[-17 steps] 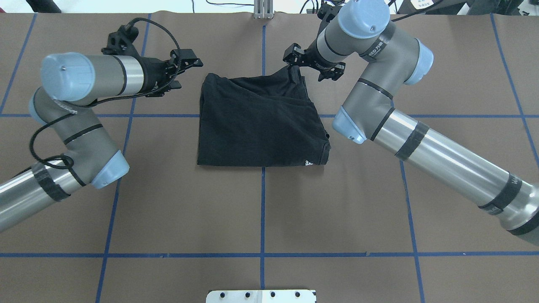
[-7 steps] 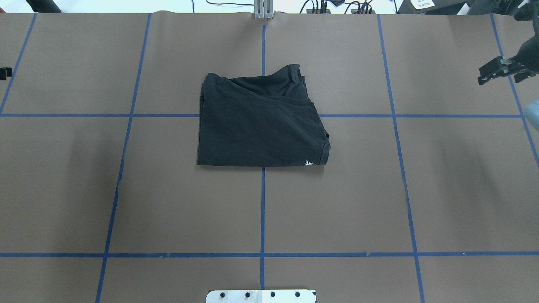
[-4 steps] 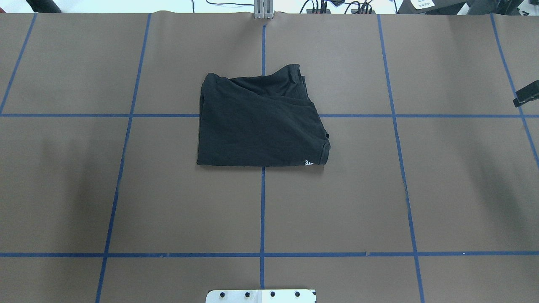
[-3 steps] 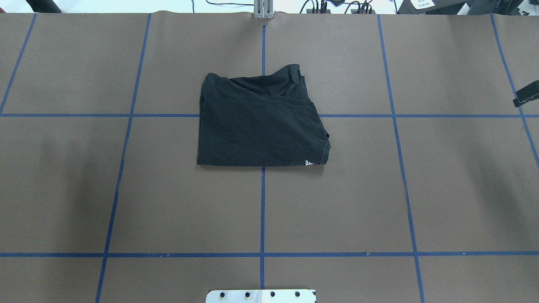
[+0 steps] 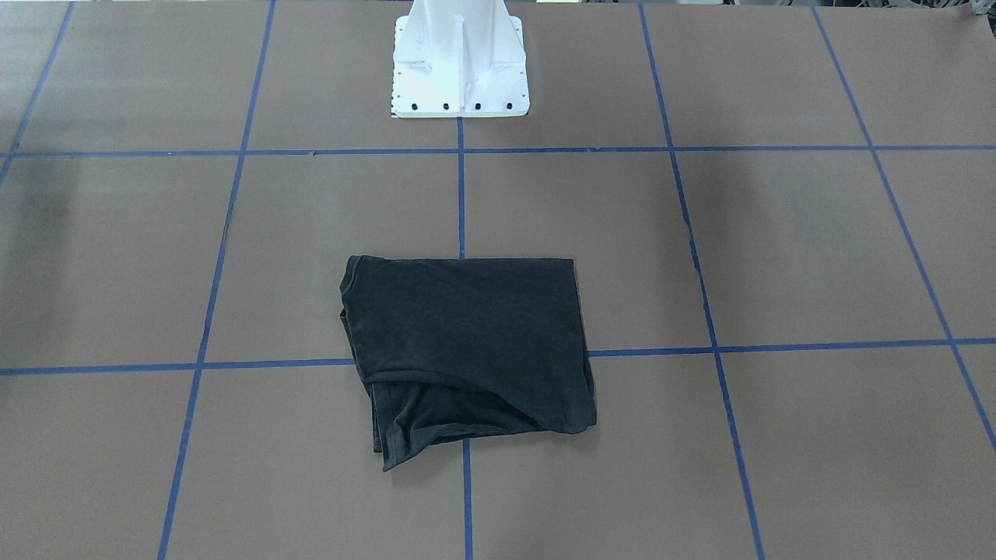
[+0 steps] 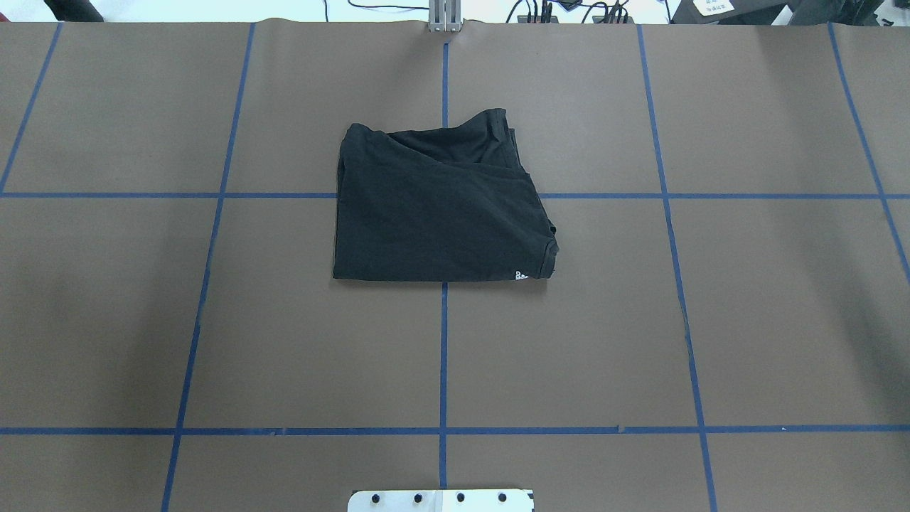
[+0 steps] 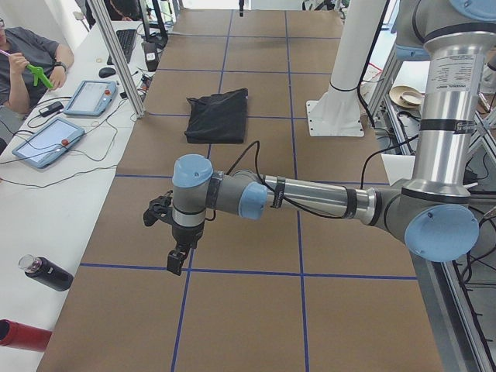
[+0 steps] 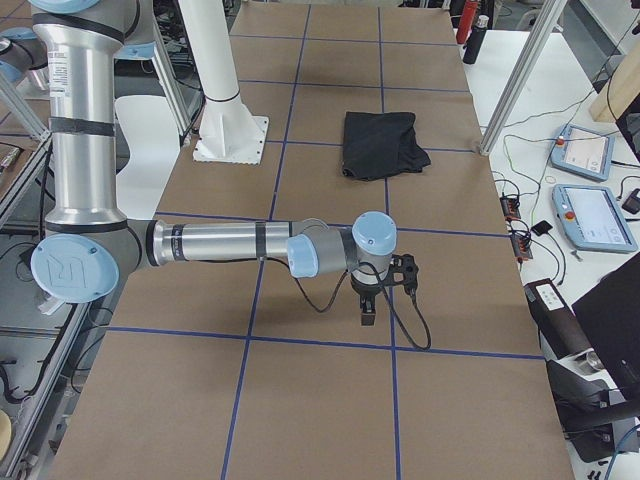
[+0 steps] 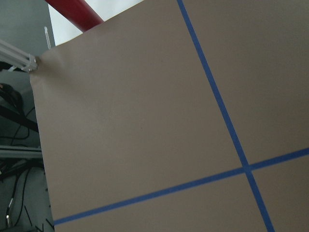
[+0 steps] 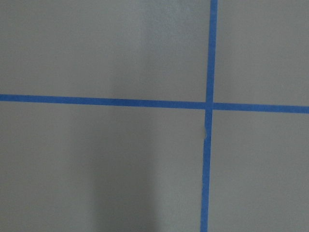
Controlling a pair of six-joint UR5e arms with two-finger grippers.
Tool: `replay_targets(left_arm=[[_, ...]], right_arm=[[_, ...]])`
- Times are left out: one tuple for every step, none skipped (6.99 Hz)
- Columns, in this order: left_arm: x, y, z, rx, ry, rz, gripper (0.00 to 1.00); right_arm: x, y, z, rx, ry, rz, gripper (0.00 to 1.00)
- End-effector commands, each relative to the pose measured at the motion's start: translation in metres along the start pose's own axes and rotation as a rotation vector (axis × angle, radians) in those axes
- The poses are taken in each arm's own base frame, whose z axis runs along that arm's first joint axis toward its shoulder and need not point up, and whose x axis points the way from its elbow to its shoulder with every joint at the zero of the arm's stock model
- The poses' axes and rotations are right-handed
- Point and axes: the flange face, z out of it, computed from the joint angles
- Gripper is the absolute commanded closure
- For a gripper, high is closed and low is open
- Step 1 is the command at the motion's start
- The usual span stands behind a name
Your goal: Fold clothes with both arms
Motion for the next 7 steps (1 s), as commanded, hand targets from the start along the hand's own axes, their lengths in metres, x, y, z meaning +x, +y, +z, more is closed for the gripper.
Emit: replay_targets(left_arm=[[0.014, 0.016, 0.009, -0.045, 0.194, -0.06, 0.0], [0.016, 0.029, 0.017, -0.056, 0.234, -0.072, 0.0], [0.014, 0.037, 0.022, -0.067, 0.236, -0.08, 0.0], [0.013, 0.041, 0.024, -0.072, 0.237, -0.084, 0.0], [0.013, 0.041, 0.024, -0.071, 0.237, -0.084, 0.0], [0.015, 0.04, 0.021, -0.066, 0.236, -0.081, 0.0], [0.016, 0.038, 0.019, -0.062, 0.234, -0.075, 0.0]], right_arm=[[0.032, 0.02, -0.01, -0.029, -0.05, 0.0, 0.0], [0.05, 0.026, -0.013, -0.044, -0.039, -0.015, 0.0], [0.059, 0.029, -0.022, -0.032, -0.011, -0.058, 0.0], [0.063, 0.03, -0.025, -0.034, 0.043, -0.058, 0.0], [0.063, 0.03, -0.029, -0.033, 0.098, -0.068, 0.0], [0.059, 0.043, -0.033, -0.038, 0.1, -0.061, 0.0], [0.063, 0.057, -0.027, -0.05, 0.079, -0.052, 0.0]])
